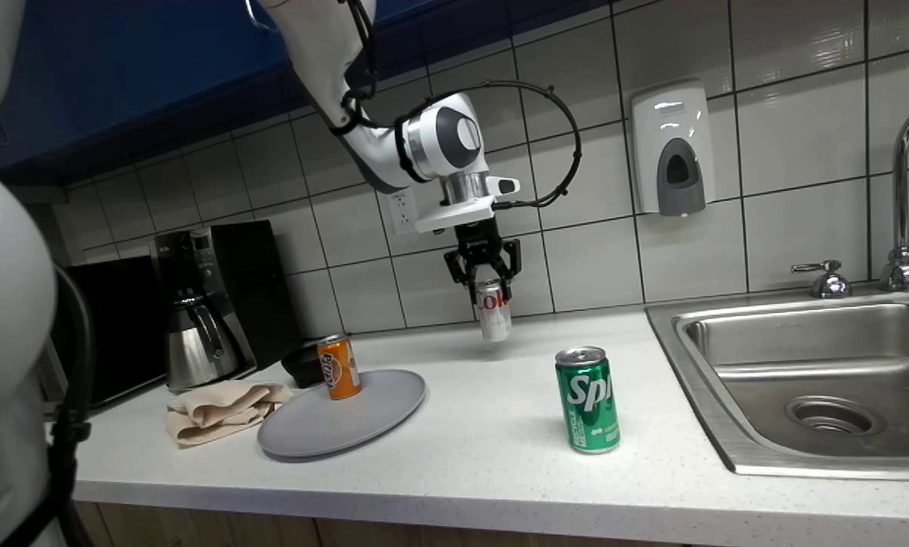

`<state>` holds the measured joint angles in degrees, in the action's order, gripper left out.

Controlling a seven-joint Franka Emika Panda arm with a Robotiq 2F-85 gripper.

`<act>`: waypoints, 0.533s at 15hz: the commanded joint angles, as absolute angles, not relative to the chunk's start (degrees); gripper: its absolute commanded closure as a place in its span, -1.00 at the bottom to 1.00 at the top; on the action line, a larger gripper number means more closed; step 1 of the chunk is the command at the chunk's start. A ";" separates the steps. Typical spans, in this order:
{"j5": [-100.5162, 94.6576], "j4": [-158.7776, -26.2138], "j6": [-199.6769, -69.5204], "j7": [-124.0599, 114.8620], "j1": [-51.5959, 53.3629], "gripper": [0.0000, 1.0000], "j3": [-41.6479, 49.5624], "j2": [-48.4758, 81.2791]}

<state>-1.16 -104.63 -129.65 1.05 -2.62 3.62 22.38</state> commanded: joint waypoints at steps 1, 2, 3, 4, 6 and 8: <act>-1.93 -112.34 -131.78 0.49 -1.56 0.23 2.86 15.37; -2.03 -113.70 -132.05 0.31 -1.13 0.23 2.75 14.28; -2.13 -115.14 -132.41 0.24 -0.76 0.23 2.66 13.14; -2.09 -116.53 -132.63 0.12 -0.40 0.23 2.47 12.03; -2.01 -119.30 -133.09 0.01 0.18 0.23 1.99 9.85; -2.21 -121.83 -133.58 -0.13 0.77 0.23 1.53 7.98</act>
